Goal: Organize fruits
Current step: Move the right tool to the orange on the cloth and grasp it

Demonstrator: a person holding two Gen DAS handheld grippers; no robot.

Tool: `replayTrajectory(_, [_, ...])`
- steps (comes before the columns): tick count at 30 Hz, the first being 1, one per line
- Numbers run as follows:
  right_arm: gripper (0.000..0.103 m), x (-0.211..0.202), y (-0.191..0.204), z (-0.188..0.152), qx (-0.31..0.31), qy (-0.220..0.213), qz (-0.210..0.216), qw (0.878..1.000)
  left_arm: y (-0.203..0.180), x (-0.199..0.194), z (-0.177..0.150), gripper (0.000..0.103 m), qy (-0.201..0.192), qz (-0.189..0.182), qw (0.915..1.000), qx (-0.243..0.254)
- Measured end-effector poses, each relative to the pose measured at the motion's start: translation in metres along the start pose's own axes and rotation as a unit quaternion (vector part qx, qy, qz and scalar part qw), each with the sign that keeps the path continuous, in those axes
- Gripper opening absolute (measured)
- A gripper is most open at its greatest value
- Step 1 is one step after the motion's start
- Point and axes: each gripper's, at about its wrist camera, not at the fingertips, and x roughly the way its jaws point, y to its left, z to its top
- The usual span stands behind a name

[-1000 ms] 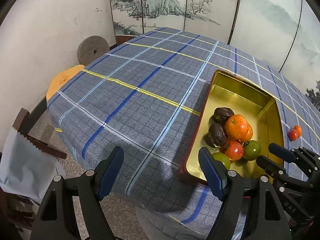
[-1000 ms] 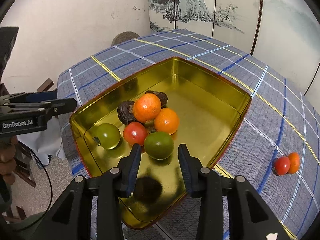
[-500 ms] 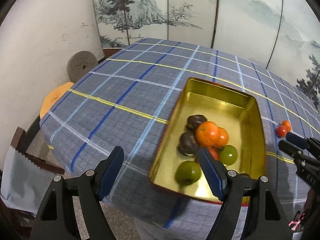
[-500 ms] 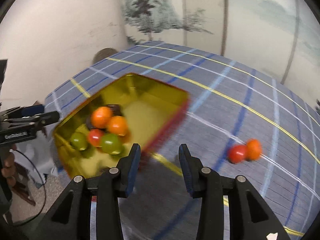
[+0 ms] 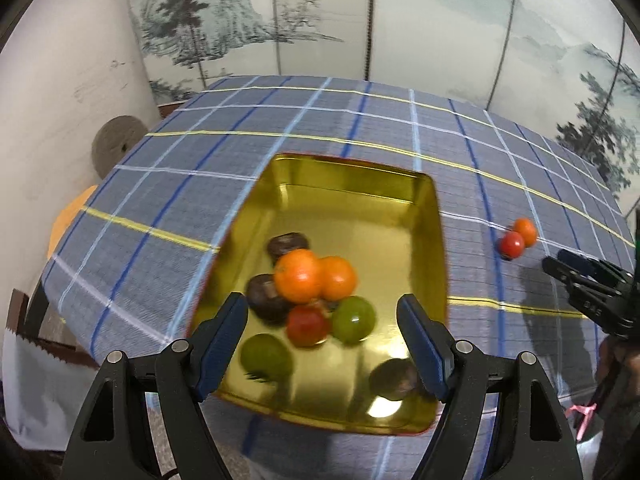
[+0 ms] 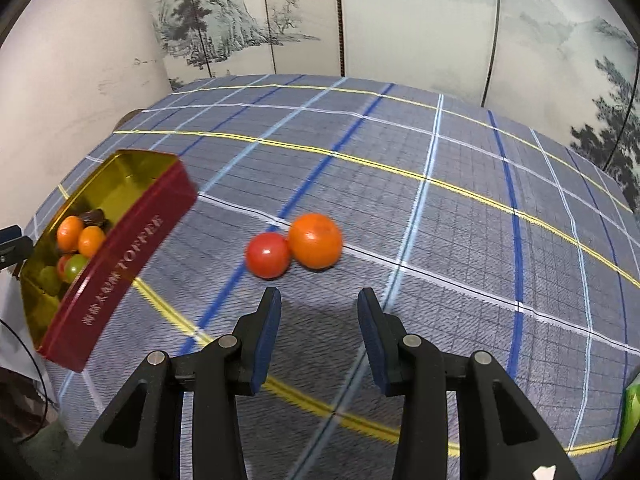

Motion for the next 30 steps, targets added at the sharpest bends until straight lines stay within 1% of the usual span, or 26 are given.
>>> replayTrajectory(13, [0.038, 0.035, -0.008, 0.009, -0.015, 0.013, 0.012, 1.000, -0.054, 0.014, 0.009, 0.077, 0.020, -0.032, 0.9982, 0.046])
replayTrajectory(18, [0.038, 0.042, -0.003, 0.014, -0.030, 0.009, 0.014, 0.999, -0.063, 0.016, 0.013, 0.077, 0.020, -0.038, 0.9976, 0.054])
replayTrajectory(26, [0.045, 0.052, 0.008, 0.022, -0.056, 0.003, 0.013, 0.998, -0.071, 0.020, 0.015, 0.077, 0.025, -0.040, 0.9971, 0.060])
replayTrajectory(30, [0.046, 0.058, 0.012, 0.028, -0.067, 0.003, 0.015, 0.998, -0.071, 0.021, 0.015, 0.077, 0.026, -0.042, 0.9970, 0.060])
